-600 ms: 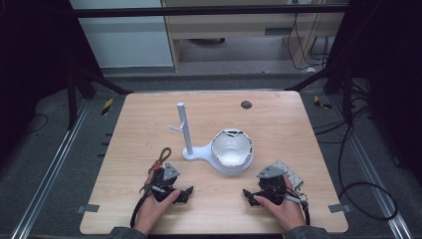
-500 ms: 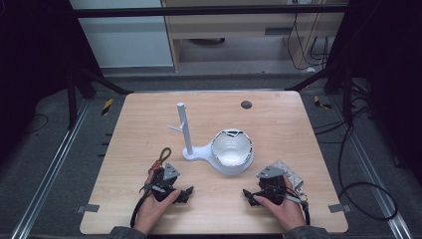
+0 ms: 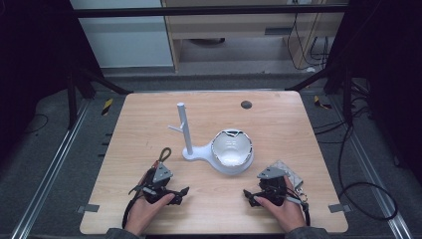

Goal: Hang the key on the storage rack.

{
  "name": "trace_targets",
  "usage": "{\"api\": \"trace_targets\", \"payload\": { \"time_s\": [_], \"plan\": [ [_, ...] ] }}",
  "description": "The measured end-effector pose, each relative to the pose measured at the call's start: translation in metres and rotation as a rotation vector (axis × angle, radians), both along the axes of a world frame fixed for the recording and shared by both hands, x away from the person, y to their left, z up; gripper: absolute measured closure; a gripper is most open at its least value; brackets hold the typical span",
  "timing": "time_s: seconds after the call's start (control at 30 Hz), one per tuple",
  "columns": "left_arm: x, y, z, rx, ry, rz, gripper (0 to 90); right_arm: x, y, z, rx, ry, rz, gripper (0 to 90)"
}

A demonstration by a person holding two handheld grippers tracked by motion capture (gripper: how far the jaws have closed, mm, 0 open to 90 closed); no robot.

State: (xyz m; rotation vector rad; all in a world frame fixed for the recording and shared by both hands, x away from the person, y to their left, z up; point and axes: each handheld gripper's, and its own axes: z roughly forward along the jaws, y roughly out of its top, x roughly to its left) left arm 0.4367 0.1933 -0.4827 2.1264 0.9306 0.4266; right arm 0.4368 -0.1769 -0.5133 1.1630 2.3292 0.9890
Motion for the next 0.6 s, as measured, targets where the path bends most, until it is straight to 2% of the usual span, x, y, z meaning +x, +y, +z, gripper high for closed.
{"api": "trace_targets", "payload": {
  "time_s": [0.1,0.23,0.4,0.5,0.6],
  "plan": [
    [0.0,0.006,0.014,0.016,-0.024,0.01,4.5,0.0,0.0,0.0,0.002,0.0,-0.007,0.3],
    [0.009,0.016,0.023,0.055,-0.018,0.026,4.3,0.001,0.0,0.0,-0.002,0.0,-0.007,0.2],
    [0.021,0.029,0.028,0.125,0.03,0.072,5.3,0.003,-0.001,0.0,0.002,0.005,0.025,0.2],
    [0.027,0.032,0.033,0.144,0.069,0.081,6.5,0.003,-0.001,0.0,0.003,0.005,0.024,0.3],
    [0.026,0.031,0.044,0.151,0.067,0.076,6.6,0.003,-0.001,0.0,-0.001,-0.001,0.023,0.3]
  ]
}}
